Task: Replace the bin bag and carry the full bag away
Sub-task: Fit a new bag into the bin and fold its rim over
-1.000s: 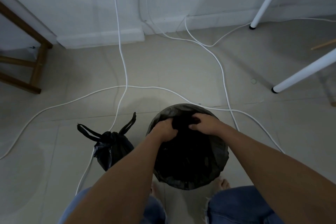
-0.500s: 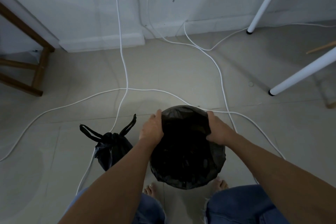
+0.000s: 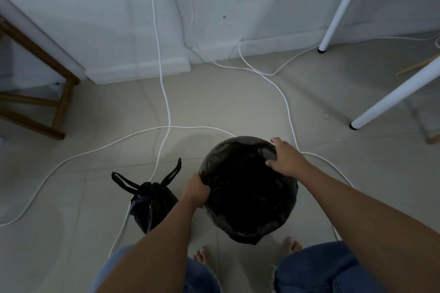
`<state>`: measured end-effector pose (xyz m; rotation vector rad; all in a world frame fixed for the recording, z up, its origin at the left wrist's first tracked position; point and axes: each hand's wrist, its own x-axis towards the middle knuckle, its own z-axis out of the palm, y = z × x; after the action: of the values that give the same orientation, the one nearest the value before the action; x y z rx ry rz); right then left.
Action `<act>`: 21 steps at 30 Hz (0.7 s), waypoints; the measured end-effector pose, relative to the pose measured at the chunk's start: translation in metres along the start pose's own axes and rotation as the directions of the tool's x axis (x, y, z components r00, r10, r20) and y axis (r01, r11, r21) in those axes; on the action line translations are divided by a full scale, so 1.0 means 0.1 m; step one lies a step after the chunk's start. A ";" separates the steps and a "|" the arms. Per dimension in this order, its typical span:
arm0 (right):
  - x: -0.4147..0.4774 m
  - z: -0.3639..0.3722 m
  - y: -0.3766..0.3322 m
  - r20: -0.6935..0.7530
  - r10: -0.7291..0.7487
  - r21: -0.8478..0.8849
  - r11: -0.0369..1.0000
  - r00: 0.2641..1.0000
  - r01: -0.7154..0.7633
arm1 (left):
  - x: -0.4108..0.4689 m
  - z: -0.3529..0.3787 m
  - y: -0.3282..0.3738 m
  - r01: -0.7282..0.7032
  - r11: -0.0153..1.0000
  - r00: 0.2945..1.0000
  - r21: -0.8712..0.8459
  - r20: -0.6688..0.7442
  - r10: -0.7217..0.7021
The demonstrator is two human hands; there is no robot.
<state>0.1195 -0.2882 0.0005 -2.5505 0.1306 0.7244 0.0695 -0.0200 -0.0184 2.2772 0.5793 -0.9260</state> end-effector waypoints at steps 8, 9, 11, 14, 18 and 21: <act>-0.43 -0.06 0.17 0.011 0.078 0.008 0.997 0.997 -0.078 | -0.62 0.06 0.05 0.026 1.000 0.999 -0.013 -0.027 -0.026; -0.46 -0.05 0.19 0.020 0.095 0.007 0.995 0.995 -0.096 | -0.65 0.04 0.06 0.004 0.999 0.998 0.045 -0.061 -0.001; -0.53 -0.05 0.19 0.031 0.112 0.014 0.994 0.993 -0.113 | -0.71 0.00 0.10 -0.028 0.991 0.993 0.130 -0.110 0.043; -0.50 0.04 0.23 0.047 0.116 0.000 0.993 0.992 -0.117 | -0.66 -0.02 0.14 -0.085 0.978 0.984 0.190 -0.136 0.112; -0.41 0.19 0.34 0.016 0.127 -0.051 0.991 0.992 -0.126 | -0.55 0.04 0.13 -0.127 0.973 0.982 0.195 -0.115 0.151; -0.49 0.18 0.34 0.011 0.114 -0.071 0.991 0.993 -0.113 | -0.52 0.05 0.01 -0.048 0.985 0.997 0.166 -0.045 0.056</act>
<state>0.0619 -0.3112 -0.0022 -2.6210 0.2515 0.8039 0.0334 -0.0327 0.0168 2.4569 0.4772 -0.9241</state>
